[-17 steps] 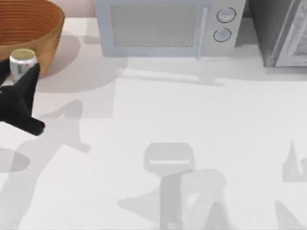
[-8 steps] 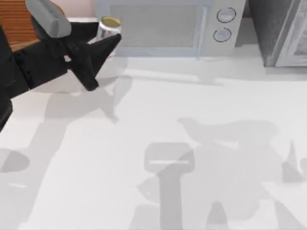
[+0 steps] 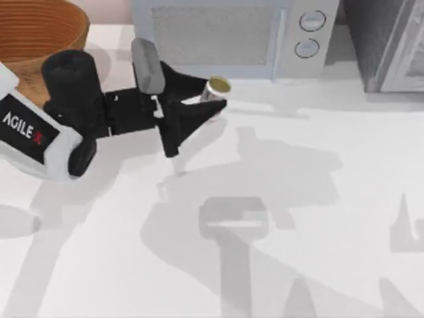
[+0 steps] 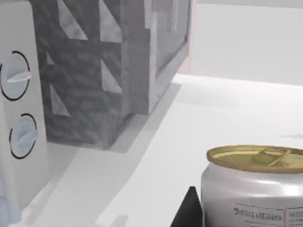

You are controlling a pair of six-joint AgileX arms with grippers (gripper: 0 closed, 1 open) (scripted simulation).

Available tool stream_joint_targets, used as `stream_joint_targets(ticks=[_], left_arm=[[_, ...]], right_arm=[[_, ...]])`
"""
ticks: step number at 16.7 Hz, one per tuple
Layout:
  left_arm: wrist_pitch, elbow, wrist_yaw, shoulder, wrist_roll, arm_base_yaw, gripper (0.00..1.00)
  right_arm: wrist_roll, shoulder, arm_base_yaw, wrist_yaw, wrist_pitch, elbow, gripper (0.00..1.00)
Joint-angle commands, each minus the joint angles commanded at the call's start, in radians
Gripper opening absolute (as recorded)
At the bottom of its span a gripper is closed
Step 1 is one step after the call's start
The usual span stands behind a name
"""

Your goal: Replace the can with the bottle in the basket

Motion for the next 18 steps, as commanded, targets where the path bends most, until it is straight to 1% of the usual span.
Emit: stream_joint_targets(ticks=[3,7,10,16,18], left_arm=[[0.092,0.08,0.086,0.172,0.003,-0.023,0.0],[0.177,0.155,0.164,0.324,0.006,-0.044,0.0],[0.206,0.18,0.19,0.372,0.008,-0.052,0.0],[0.207,0.182,0.192,0.375,0.008,-0.052,0.0],[0.207,0.182,0.192,0.375,0.008,-0.052,0.15]], right_arm=[[0.0,0.0,0.0,0.0,0.0,0.0,1.0],[0.0,0.0,0.0,0.0,0.0,0.0,1.0],[0.0,0.0,0.0,0.0,0.0,0.0,1.0],[0.0,0.0,0.0,0.0,0.0,0.0,1.0],[0.0,0.0,0.0,0.0,0.0,0.0,1.0]])
